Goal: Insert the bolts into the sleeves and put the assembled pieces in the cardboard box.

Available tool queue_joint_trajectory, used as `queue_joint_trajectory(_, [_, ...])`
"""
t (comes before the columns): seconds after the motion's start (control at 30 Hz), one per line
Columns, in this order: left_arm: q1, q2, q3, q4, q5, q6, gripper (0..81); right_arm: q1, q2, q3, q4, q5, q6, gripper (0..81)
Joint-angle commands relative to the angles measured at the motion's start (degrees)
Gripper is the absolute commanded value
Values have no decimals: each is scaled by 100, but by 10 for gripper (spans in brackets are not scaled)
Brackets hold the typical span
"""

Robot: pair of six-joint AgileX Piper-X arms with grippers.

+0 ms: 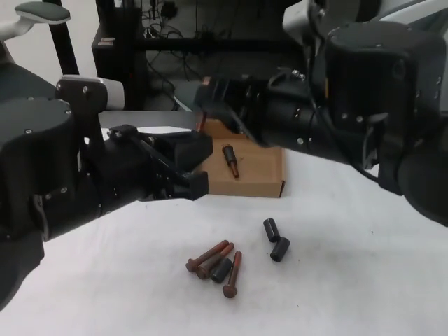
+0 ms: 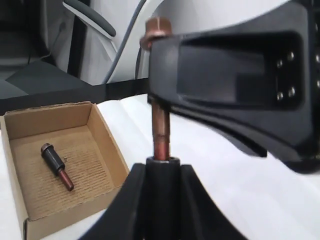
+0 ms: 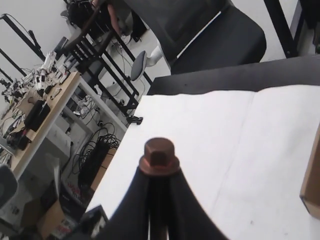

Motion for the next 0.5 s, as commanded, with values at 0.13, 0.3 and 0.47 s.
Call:
queue_joint_trajectory(0.13, [5,-12,-70,-230,-133,49,15,149,-90,-44,34,-334,42,6])
queue_joint_trajectory(0.3, [5,-12,-70,-353,-142,221,15,149,-90,-44,48,-569,-2,6])
queue_joint_trajectory(0.47, [5,-12,-70,-356,-142,265,15,149,-106,-44,345,-738,-58,6])
